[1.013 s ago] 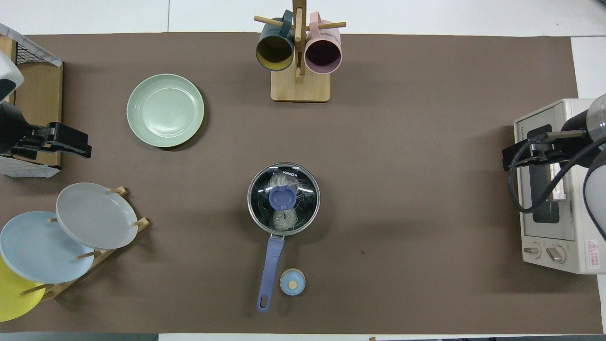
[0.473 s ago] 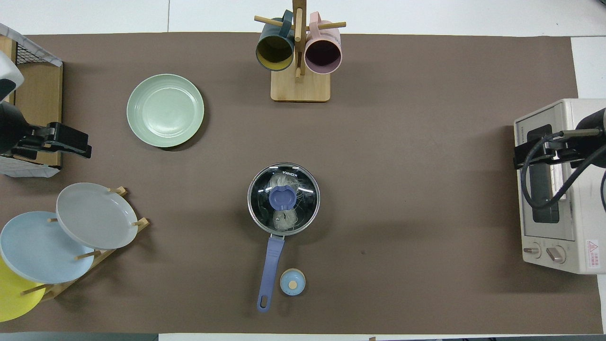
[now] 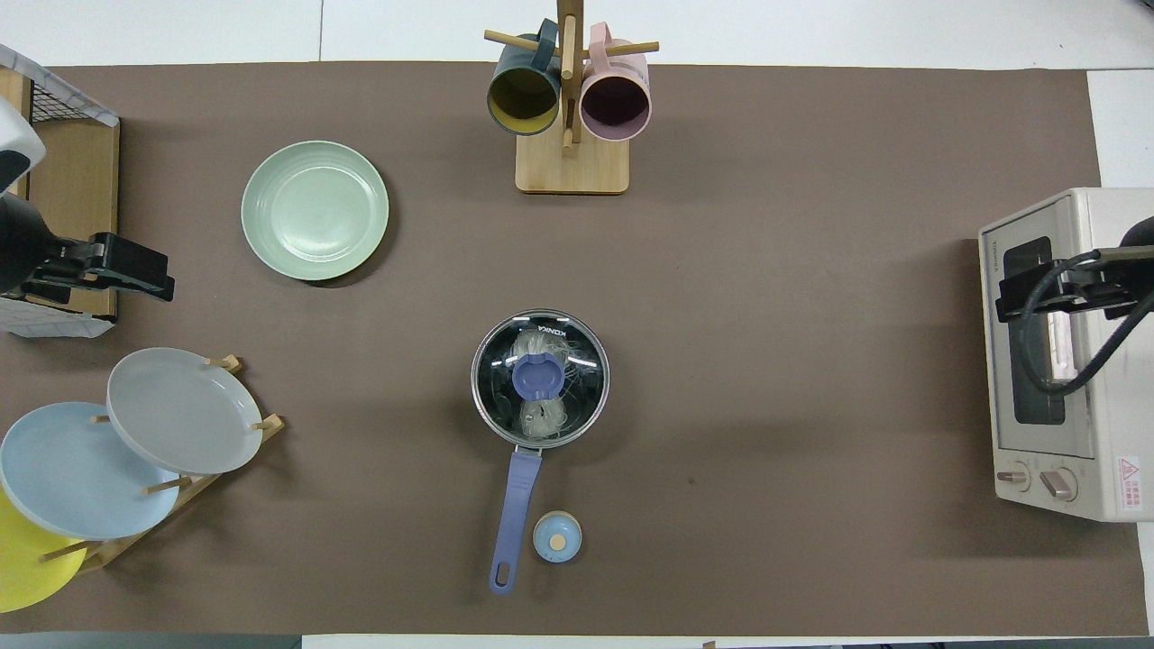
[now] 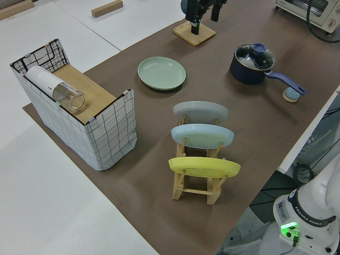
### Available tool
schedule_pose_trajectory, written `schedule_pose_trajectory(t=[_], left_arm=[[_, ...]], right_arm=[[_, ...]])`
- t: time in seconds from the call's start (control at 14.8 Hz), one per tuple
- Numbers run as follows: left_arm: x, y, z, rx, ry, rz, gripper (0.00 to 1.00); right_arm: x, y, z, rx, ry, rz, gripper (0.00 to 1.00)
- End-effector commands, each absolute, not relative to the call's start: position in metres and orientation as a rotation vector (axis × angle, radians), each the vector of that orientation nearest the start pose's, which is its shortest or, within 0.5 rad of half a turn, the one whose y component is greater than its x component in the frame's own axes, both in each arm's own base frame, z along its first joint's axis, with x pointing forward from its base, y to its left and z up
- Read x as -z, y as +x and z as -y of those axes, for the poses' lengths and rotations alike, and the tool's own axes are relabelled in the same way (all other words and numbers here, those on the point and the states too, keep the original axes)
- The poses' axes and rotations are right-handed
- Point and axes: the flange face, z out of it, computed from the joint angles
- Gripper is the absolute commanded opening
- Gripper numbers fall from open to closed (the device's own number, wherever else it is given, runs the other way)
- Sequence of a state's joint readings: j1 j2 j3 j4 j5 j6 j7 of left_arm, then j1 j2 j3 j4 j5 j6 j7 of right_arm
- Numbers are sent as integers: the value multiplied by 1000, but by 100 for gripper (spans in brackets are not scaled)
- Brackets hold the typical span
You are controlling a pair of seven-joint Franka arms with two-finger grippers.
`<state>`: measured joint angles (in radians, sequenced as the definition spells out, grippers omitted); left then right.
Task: Transfer vermicelli from plate to pot
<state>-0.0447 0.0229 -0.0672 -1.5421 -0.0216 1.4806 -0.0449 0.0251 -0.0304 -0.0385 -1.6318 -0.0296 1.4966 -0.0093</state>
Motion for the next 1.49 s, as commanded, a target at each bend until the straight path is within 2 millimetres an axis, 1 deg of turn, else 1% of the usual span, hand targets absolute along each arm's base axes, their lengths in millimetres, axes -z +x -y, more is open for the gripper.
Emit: schedule_pose_trajectory(t=[0.0, 0.07, 0.2, 0.34, 0.54, 1.08, 1.42], left_arm=[[-618, 541, 60, -114, -3141, -94, 100], [-618, 541, 60, -114, -3141, -94, 100], [-618, 541, 60, -114, -3141, -94, 100], [-618, 541, 60, -114, -3141, -94, 100], [-618, 541, 60, -114, -3141, -94, 100], [-618, 541, 60, -114, -3141, -94, 100], [-618, 541, 59, -114, -3140, -94, 100]], right_arm=[[-607, 533, 14, -153, -3154, 21, 100], [-607, 533, 15, -153, -3154, 19, 100], [-616, 531, 13, -146, -3155, 23, 100], [-621, 529, 11, -136, -3154, 25, 100], [-622, 528, 15, -131, -3154, 4, 100], [-621, 528, 7, -134, -3155, 13, 100], [-621, 528, 6, -138, -3155, 18, 100]])
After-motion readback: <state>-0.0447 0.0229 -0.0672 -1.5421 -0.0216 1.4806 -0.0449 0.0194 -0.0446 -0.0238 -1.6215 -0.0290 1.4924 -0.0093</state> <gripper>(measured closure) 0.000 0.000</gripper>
